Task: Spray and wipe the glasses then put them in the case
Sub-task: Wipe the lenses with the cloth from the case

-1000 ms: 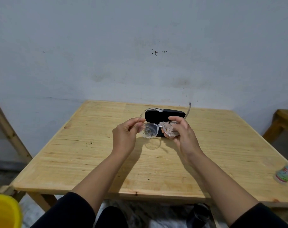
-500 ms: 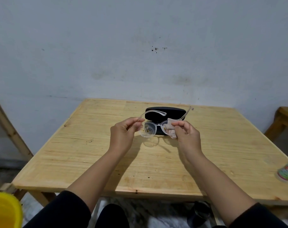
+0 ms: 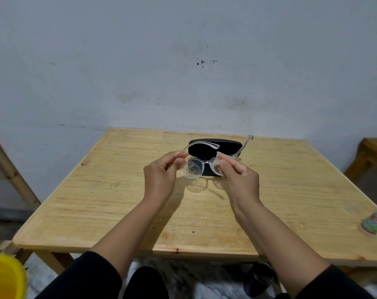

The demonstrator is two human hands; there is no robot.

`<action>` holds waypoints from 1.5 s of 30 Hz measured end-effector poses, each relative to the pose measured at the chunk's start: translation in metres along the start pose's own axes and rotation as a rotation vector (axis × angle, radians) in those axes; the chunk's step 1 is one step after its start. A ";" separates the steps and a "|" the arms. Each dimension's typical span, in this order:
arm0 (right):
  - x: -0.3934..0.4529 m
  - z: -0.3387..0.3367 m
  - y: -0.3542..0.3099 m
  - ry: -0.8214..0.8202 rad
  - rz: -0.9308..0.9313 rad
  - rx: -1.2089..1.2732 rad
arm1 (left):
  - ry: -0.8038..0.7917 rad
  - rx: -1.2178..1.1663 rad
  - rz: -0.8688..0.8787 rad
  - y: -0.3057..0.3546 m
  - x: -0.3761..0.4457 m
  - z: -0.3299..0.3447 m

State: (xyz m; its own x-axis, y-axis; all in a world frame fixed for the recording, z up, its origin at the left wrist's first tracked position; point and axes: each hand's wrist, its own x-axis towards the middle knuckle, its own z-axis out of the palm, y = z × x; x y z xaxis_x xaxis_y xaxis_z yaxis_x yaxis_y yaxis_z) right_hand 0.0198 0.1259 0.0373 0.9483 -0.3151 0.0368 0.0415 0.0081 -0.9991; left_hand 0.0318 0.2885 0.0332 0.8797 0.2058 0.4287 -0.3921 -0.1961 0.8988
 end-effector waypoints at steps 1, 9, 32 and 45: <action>-0.001 -0.001 0.000 -0.028 0.002 -0.025 | 0.009 0.000 0.002 -0.001 -0.001 0.000; 0.001 -0.010 -0.012 -0.271 -0.028 -0.089 | 0.039 0.047 0.055 0.000 0.001 -0.004; 0.002 -0.005 -0.009 -0.053 -0.216 -0.225 | 0.059 0.076 0.042 -0.004 0.012 -0.018; 0.003 0.005 -0.003 -0.083 -0.091 -0.068 | 0.049 0.032 0.029 0.001 0.009 -0.009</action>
State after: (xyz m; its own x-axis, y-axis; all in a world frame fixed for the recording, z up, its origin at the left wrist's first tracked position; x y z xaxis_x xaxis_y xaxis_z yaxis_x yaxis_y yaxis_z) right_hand 0.0243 0.1299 0.0405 0.9645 -0.2319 0.1260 0.1096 -0.0823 -0.9906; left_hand 0.0369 0.2991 0.0391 0.8535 0.2458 0.4594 -0.4081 -0.2330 0.8827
